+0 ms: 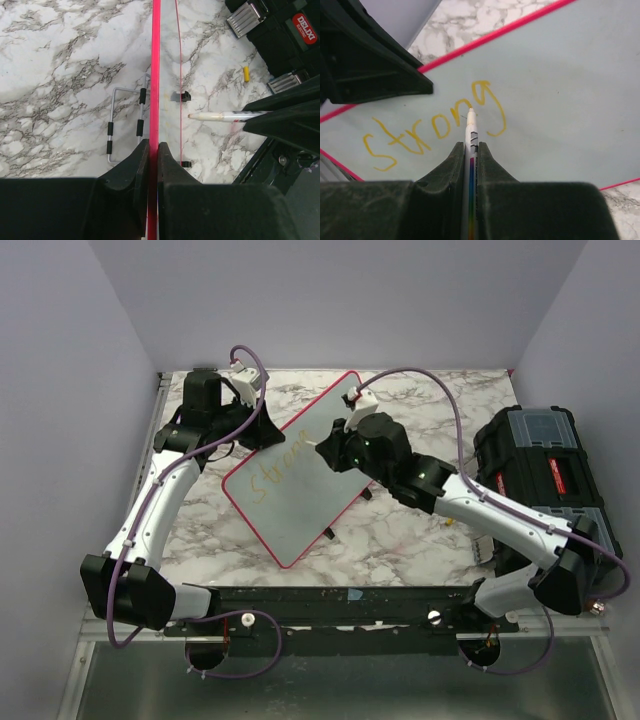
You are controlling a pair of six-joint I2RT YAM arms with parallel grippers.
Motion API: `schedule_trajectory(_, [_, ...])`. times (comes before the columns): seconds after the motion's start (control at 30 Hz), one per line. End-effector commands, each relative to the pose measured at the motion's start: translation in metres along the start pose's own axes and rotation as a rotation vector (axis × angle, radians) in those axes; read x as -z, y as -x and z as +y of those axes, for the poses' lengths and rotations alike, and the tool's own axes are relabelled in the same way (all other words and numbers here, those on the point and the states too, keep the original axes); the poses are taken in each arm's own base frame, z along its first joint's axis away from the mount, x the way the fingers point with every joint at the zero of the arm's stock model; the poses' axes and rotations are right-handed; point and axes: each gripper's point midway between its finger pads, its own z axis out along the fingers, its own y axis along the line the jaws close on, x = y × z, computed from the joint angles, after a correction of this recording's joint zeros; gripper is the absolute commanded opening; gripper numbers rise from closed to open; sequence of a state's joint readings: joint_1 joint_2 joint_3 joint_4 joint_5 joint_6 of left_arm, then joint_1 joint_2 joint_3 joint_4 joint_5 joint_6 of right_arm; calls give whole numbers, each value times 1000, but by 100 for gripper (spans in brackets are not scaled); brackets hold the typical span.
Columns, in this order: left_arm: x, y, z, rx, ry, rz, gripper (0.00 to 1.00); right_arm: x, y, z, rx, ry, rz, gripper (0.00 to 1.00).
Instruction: Write a sentence on the whiteboard
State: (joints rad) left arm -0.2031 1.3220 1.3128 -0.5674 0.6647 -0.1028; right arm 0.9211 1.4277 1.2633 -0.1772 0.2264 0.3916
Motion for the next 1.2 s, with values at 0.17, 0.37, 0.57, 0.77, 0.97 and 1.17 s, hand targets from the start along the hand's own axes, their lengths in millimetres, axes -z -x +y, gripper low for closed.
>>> schedule_trajectory(0.17, [1, -2, -4, -49, -12, 4, 0, 39, 56, -19, 13, -112, -165, 1])
schedule_trajectory(0.37, [0, -3, -4, -46, -12, 8, 0, 38, 51, -30, 31, -164, -162, 1])
schedule_trajectory(0.57, [0, -3, -4, -45, -13, 9, 0, 31, 45, -42, 64, -217, -150, 1])
schedule_trajectory(0.77, [-1, -4, -4, -45, -13, 10, 0, 23, 47, -48, 70, -227, -142, 1])
schedule_trajectory(0.97, [0, -4, -5, -47, -14, 12, 0, 12, 50, -58, 69, -199, -128, 1])
schedule_trajectory(1.17, [0, -4, -5, -48, -13, 9, 0, 5, 49, -65, 68, -151, -116, 1])
